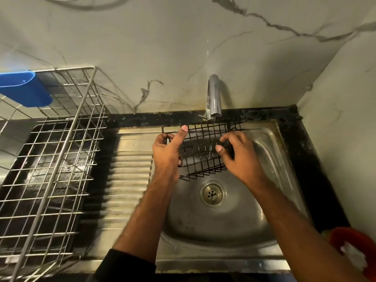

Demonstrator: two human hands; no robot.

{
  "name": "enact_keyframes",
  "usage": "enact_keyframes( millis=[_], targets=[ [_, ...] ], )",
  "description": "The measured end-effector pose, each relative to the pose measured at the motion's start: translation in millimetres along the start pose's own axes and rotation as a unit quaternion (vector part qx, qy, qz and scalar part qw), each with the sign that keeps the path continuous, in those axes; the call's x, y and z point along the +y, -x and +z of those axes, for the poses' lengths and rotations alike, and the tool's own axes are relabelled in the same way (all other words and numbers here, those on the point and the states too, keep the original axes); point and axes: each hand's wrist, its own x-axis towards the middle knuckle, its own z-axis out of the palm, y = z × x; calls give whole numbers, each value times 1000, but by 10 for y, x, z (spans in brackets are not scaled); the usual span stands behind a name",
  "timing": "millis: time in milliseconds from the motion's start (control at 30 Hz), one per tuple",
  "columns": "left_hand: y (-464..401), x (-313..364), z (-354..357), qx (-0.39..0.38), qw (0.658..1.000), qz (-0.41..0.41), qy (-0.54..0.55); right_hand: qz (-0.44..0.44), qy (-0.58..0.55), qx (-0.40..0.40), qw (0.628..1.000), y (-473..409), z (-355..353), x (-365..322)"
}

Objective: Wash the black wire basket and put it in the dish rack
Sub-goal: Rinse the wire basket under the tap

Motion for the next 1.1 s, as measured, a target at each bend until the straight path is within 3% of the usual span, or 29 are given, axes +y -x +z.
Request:
enact_keyframes(
  millis=[200,300,367,433,500,633,800,967,1100],
  targets=[
    [145,71,-76,13,999,25,-20,6,66,-120,991,-74,9,-82],
    [271,105,-94,17,997,51,-51,27,-3,-192,981,-85,-2,-110],
    [327,108,-132,29,997,53,-52,37,-85,-118,989,-62,-36,-103],
    [340,100,-175,45,998,45,-25,72,-111,27,991,-45,-85,-89],
    [388,84,-214,53,997,46,-9,88,-115,78,986,2,-133,-118],
    [534,26,-192,40,994,93,-36,68,-111,-29,991,93,-212,-220],
    [719,-42,-59,-23,990,120,-67,119,-261,-109,952,138,-188,-324],
    [796,113,159,-102,988,76,-87,71,-276,-130,950,219,-169,-365],
    [766,409,416,-140,983,-23,-113,112,-349,-100,925,281,-193,-348]
  ],
)
